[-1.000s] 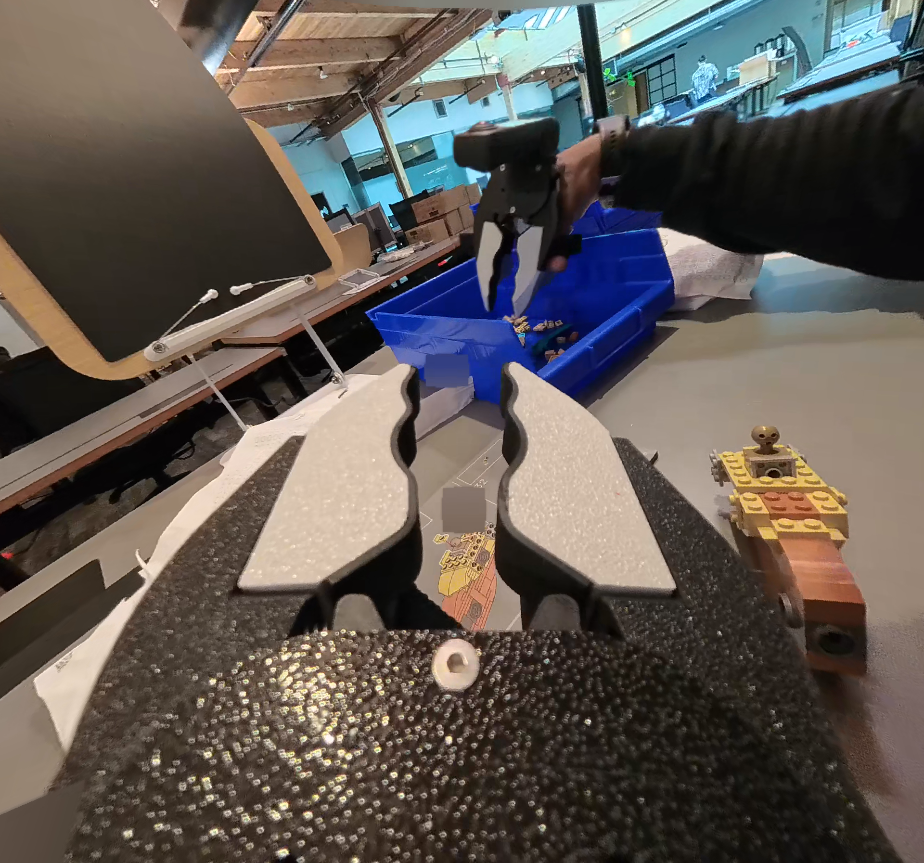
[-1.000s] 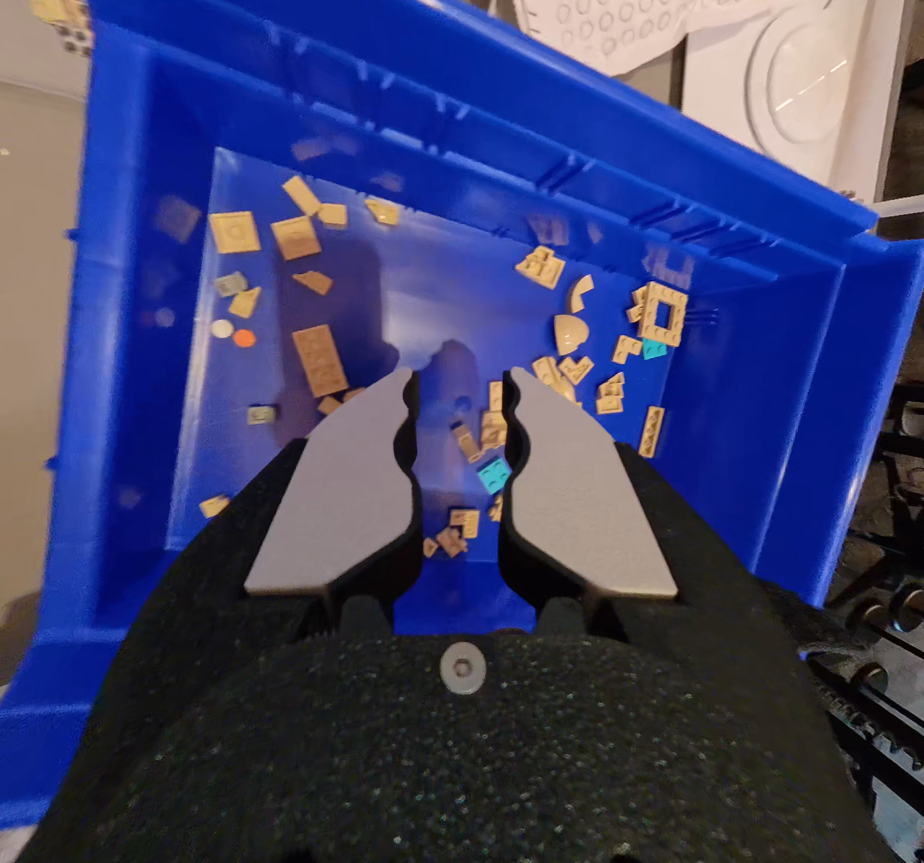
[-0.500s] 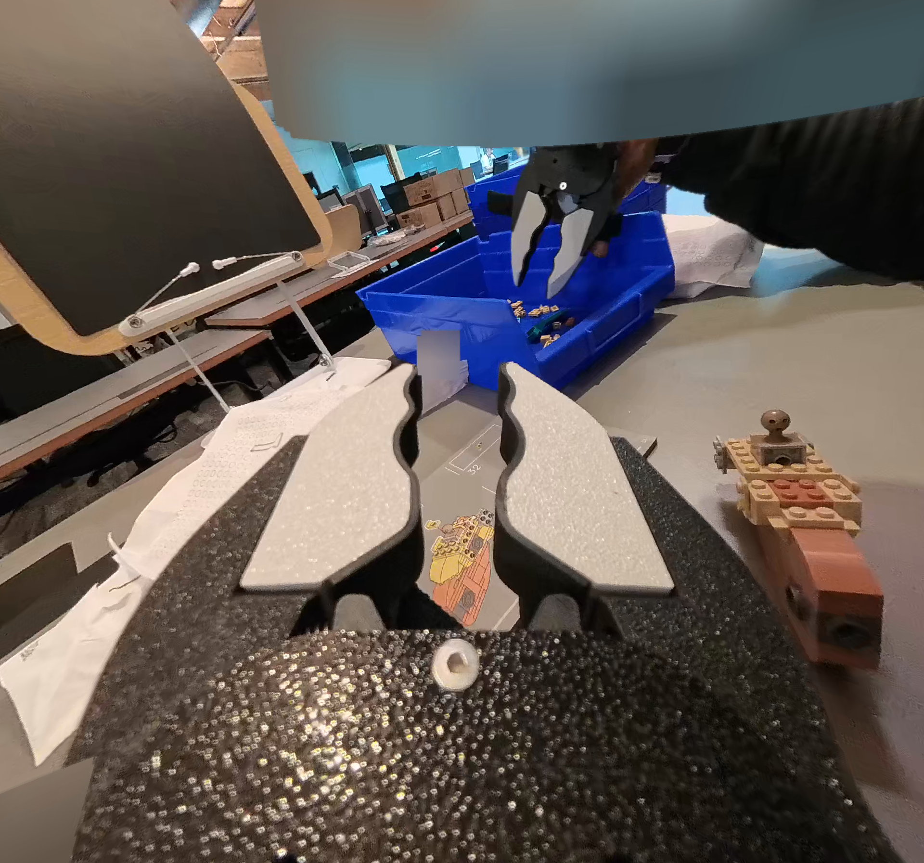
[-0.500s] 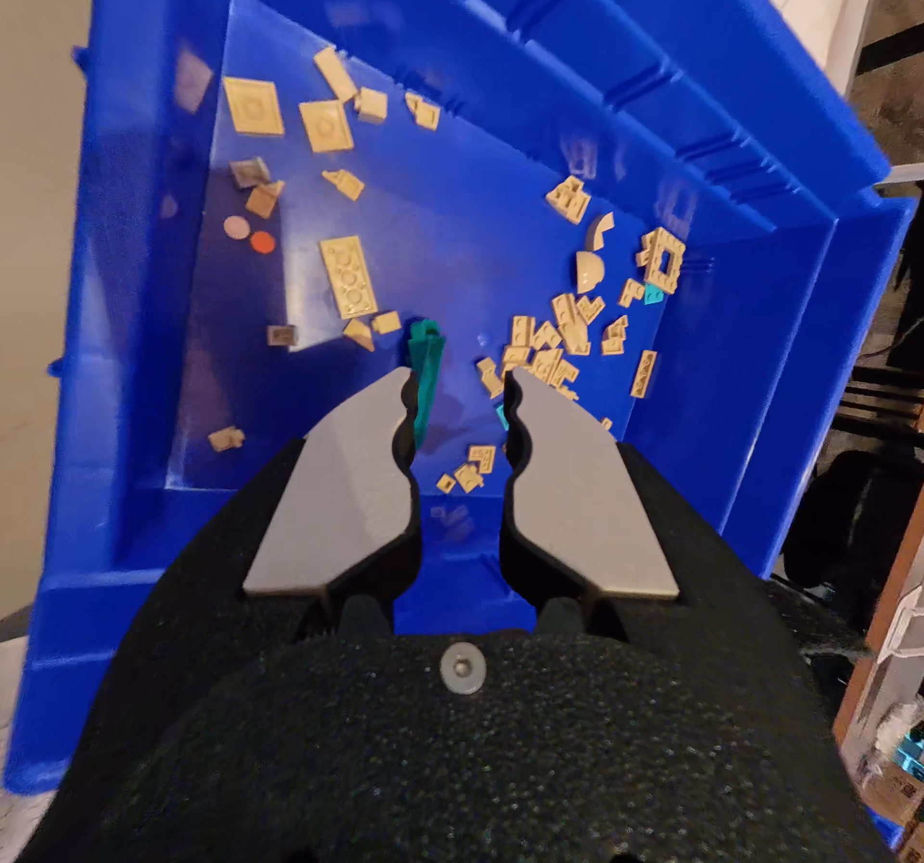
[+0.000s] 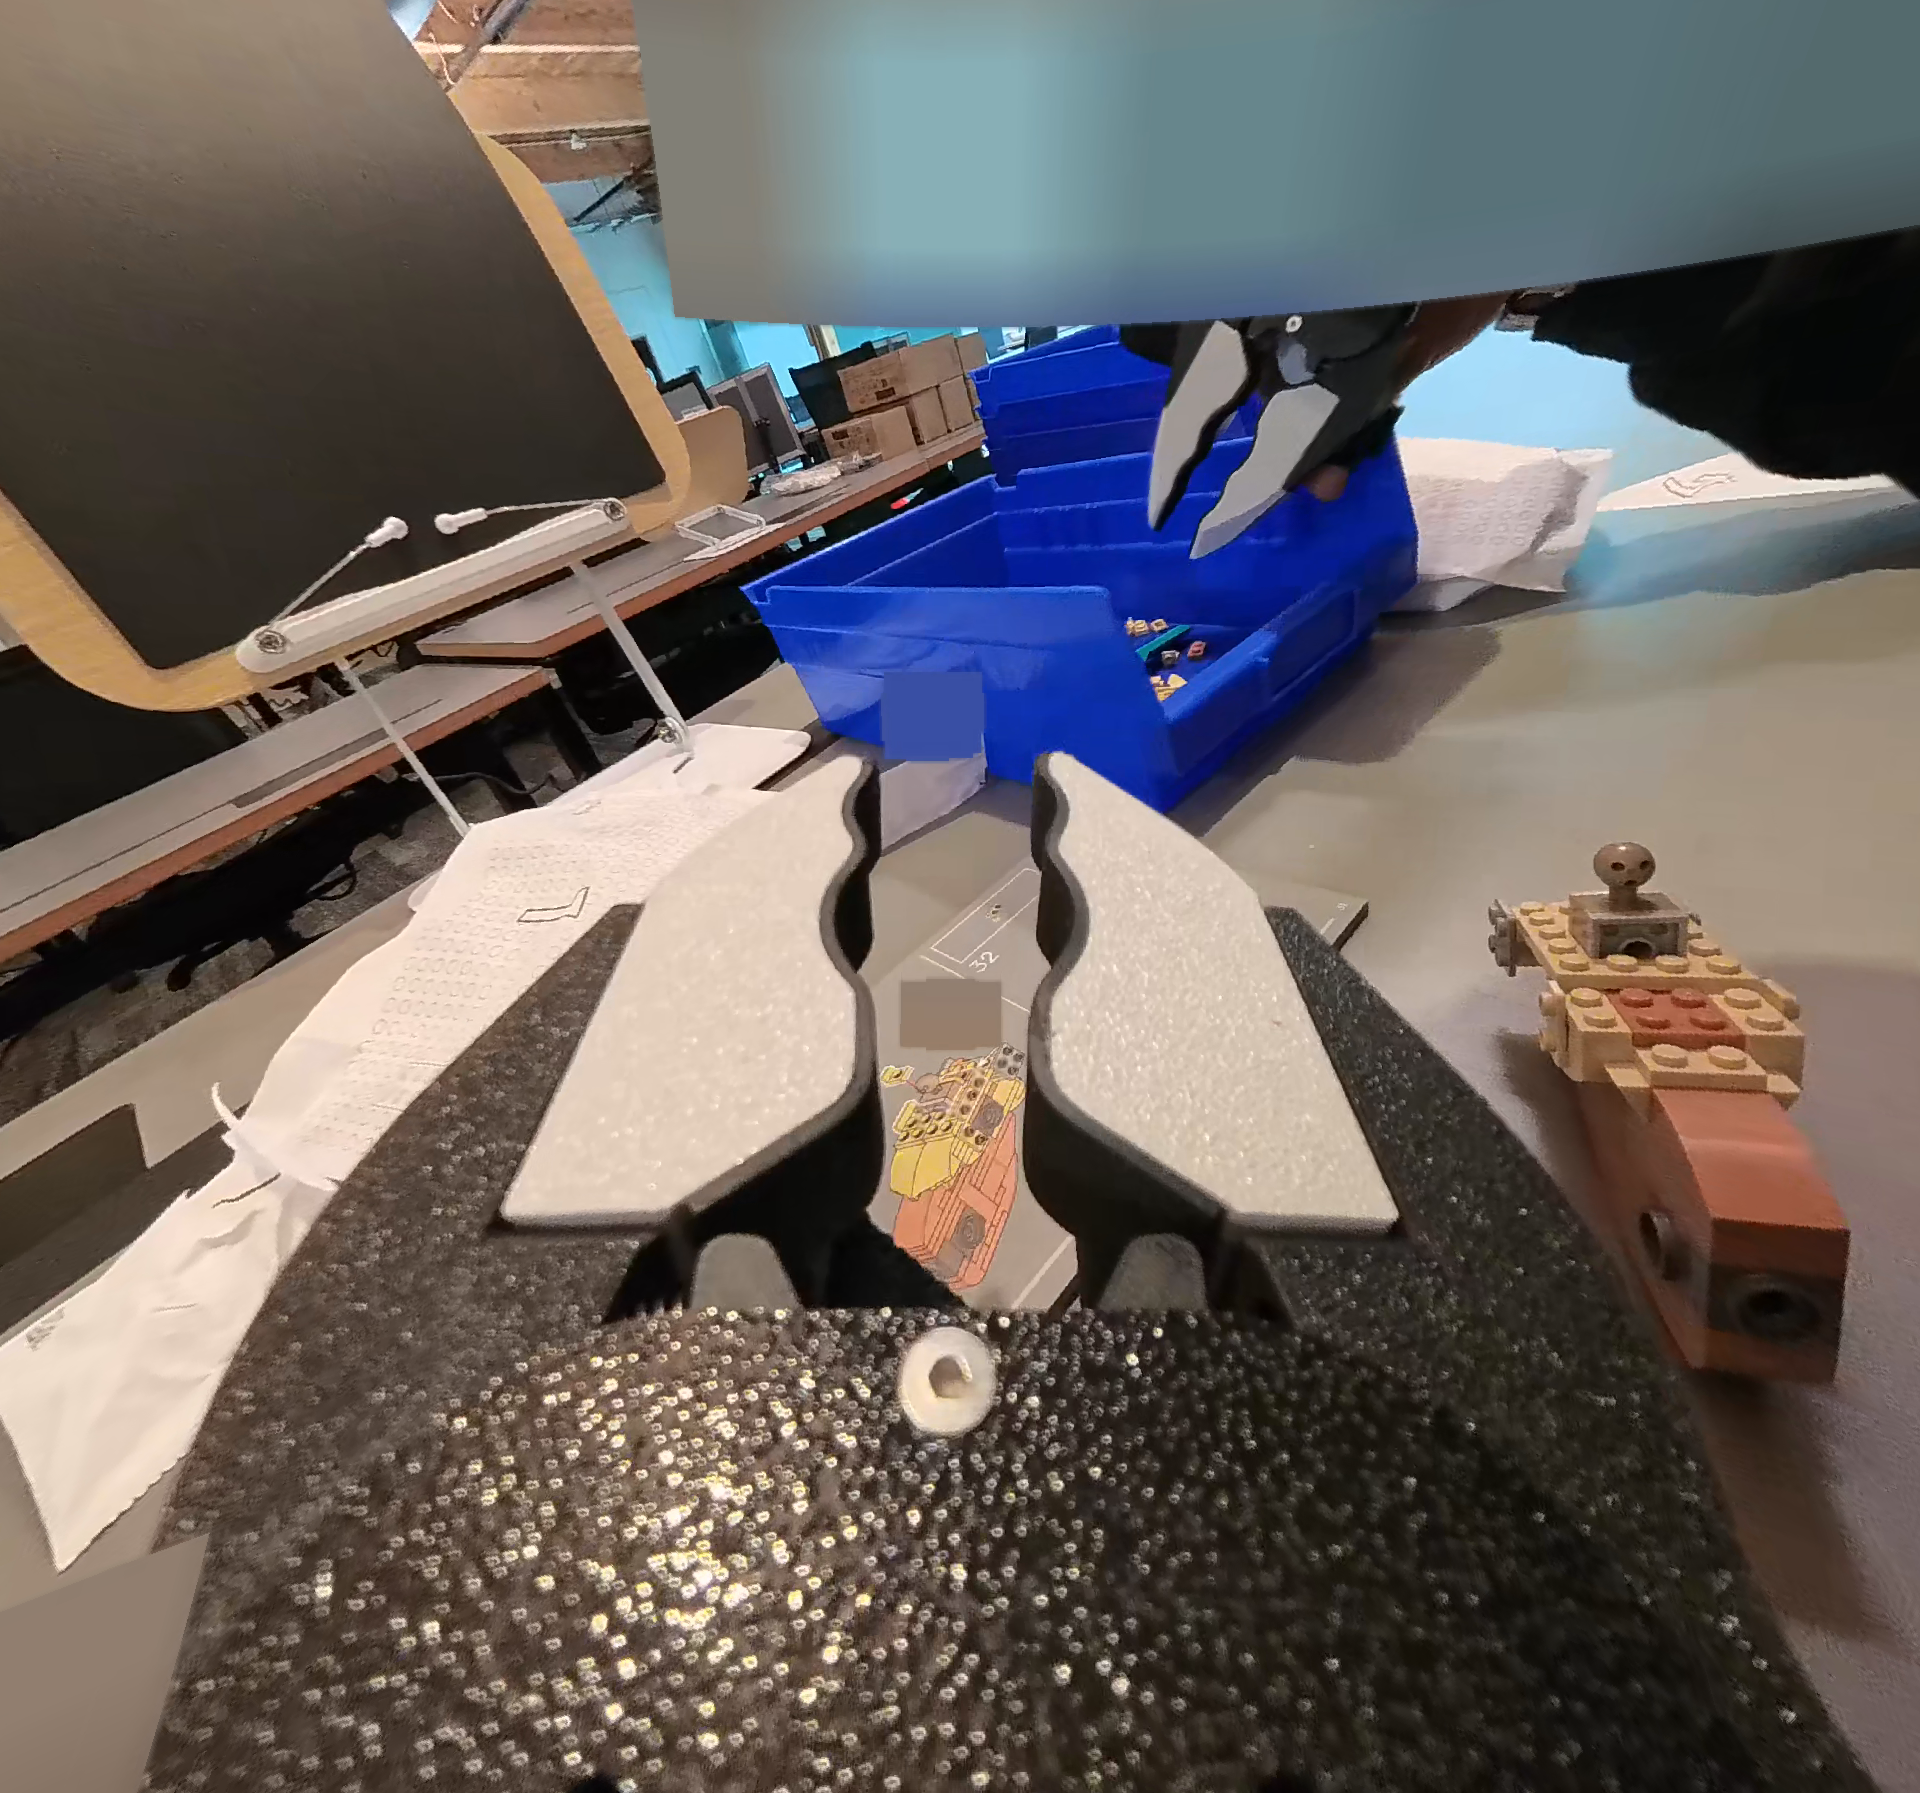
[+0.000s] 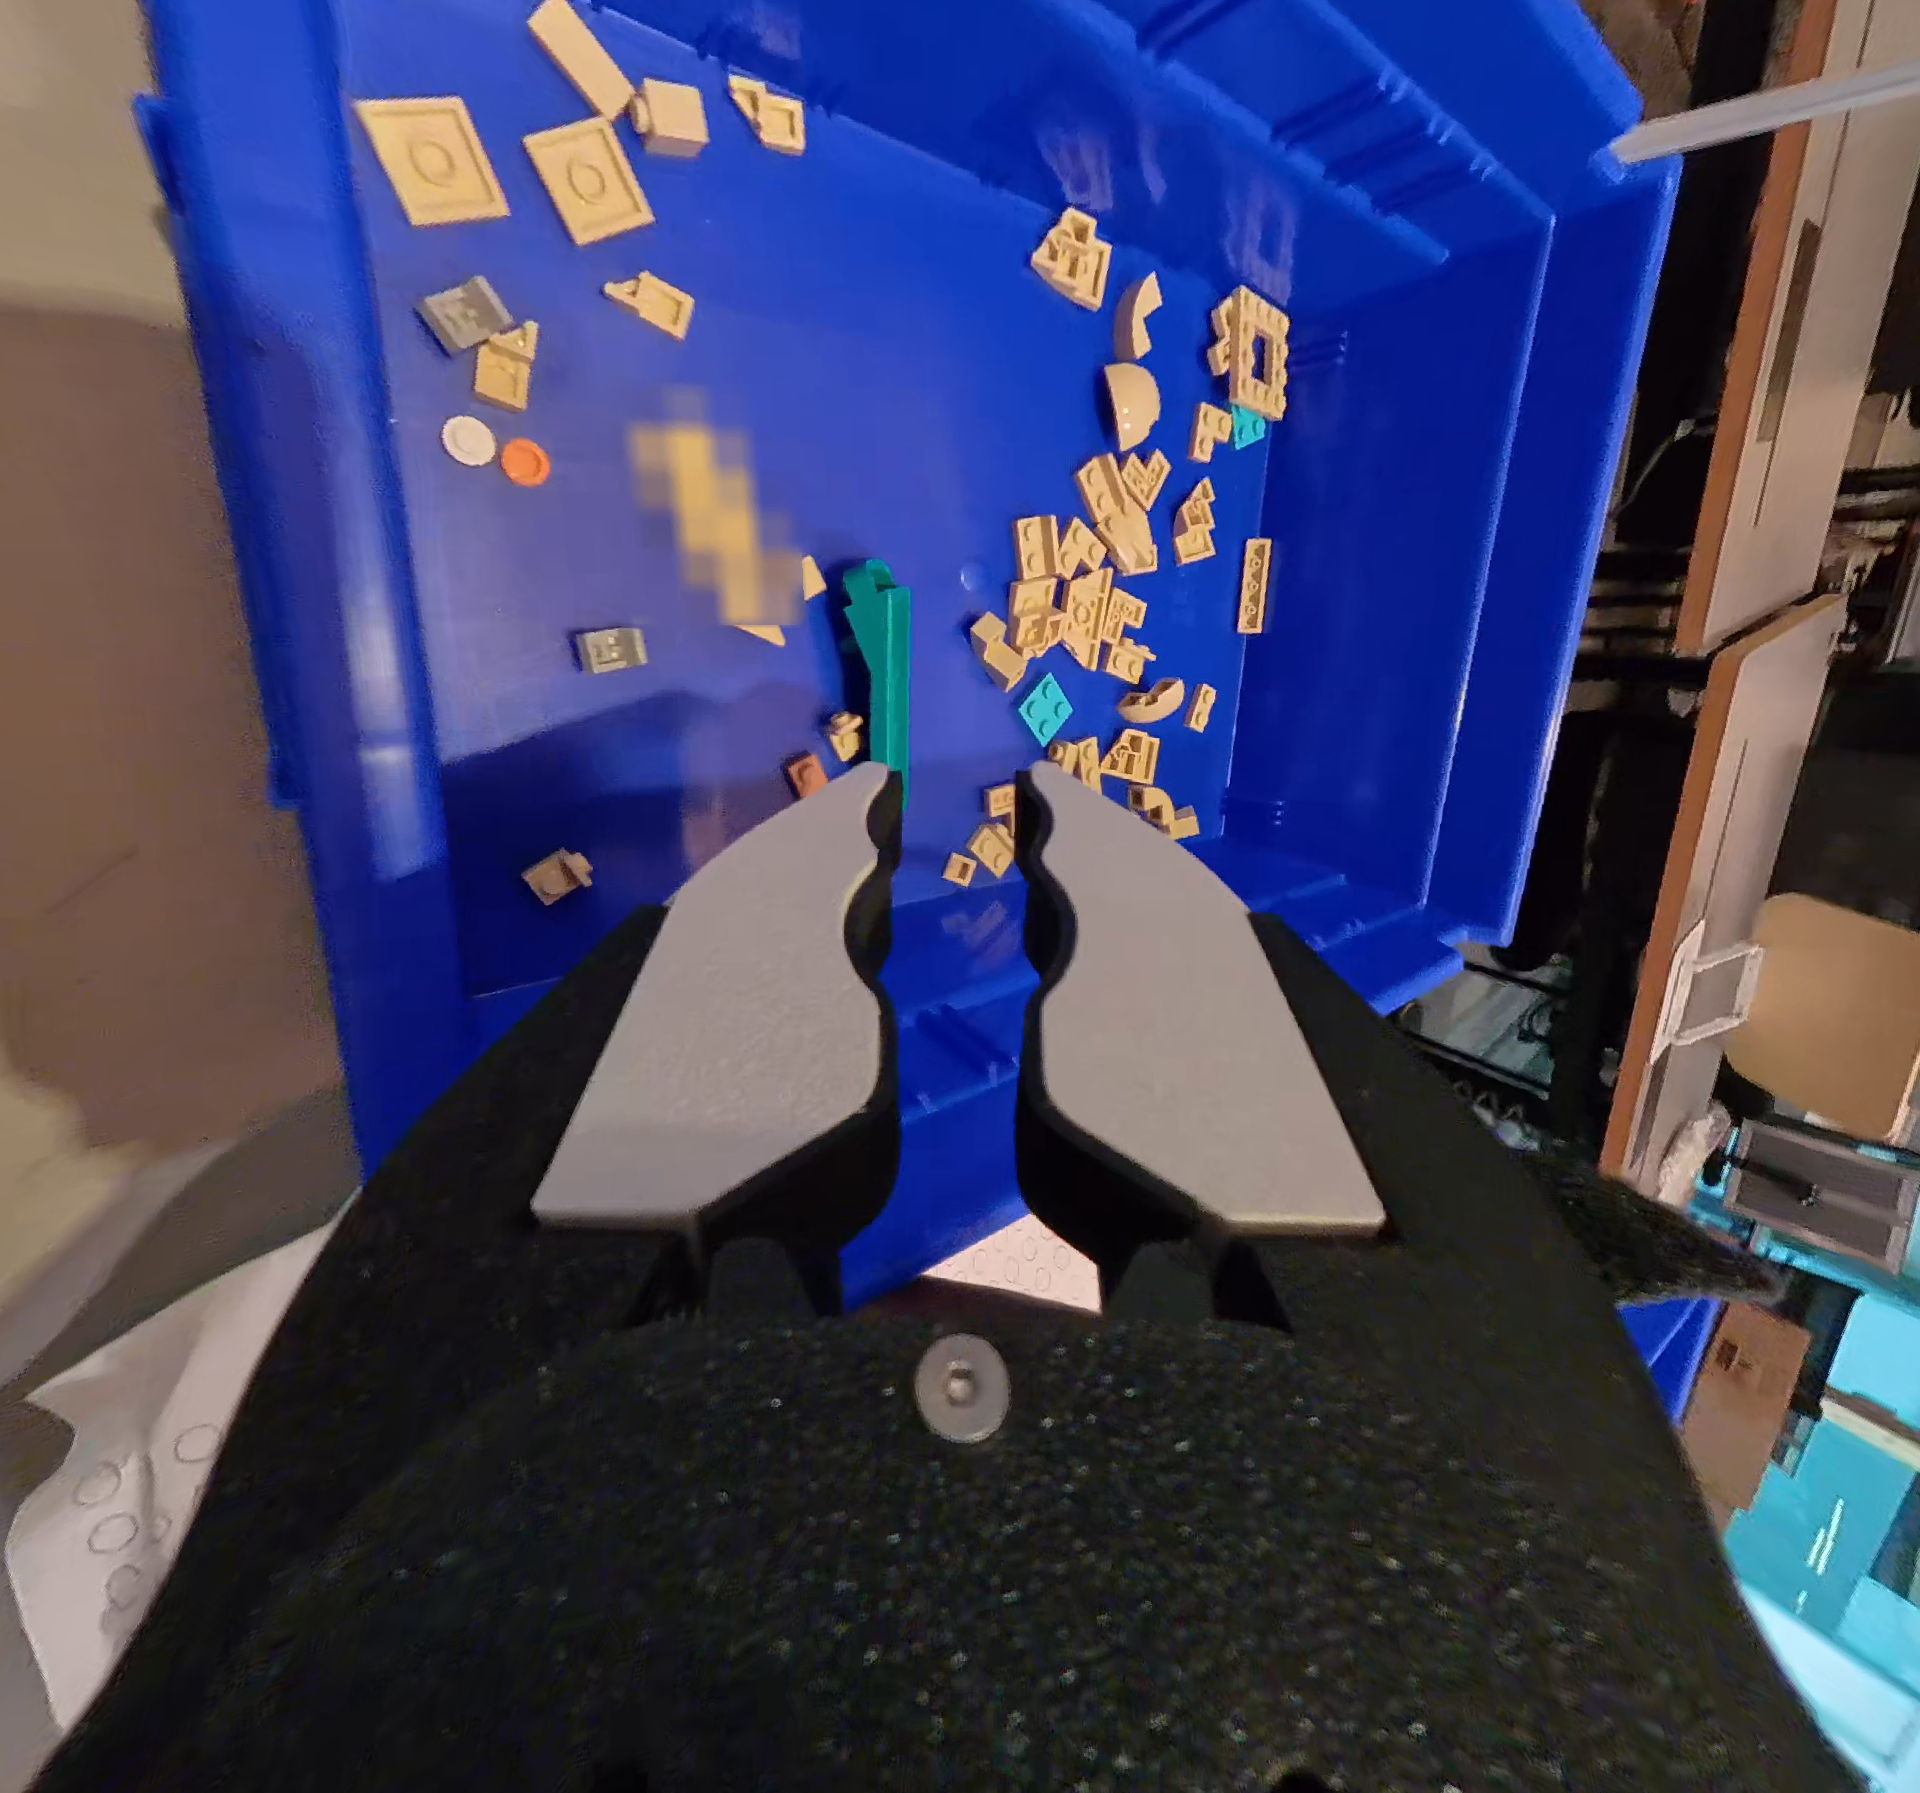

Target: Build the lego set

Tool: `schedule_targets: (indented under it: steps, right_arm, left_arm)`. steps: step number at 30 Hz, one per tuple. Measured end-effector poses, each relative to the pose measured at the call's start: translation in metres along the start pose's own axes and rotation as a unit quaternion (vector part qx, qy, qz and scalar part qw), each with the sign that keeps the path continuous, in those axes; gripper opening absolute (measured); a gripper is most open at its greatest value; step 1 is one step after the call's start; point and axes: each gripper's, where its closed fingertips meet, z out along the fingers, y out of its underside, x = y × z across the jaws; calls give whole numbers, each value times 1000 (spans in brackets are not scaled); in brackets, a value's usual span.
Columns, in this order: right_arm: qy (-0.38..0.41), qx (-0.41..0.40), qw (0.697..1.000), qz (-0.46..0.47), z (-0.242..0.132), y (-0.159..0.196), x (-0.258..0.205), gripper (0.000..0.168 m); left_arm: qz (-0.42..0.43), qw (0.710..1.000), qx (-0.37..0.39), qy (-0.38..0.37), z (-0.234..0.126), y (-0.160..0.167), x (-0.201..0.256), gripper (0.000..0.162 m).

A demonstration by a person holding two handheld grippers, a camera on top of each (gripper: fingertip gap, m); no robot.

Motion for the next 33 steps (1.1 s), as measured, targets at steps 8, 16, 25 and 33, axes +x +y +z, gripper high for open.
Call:
schedule_targets:
  steps: [8, 16, 25, 33]
  right_arm:
    - [-64, 21, 997, -34, -23, 5, -42, 12]
    - [-141, 17, 989, -38, -49, 13, -82, 21]
    - [-148, 45, 988, -30, -45, 10, -71, 25]
    - [-140, 50, 988, -37, -44, 5, -63, 25]
  left_arm:
    - [-17, 1000, -6, 5, 1, 4, -1, 27]
    - [-23, 1000, -11, 17, 6, 6, 4, 27]
    - [-30, 999, -20, 28, 9, 9, 9, 26]
    - [-31, 999, -22, 29, 8, 9, 9, 26]
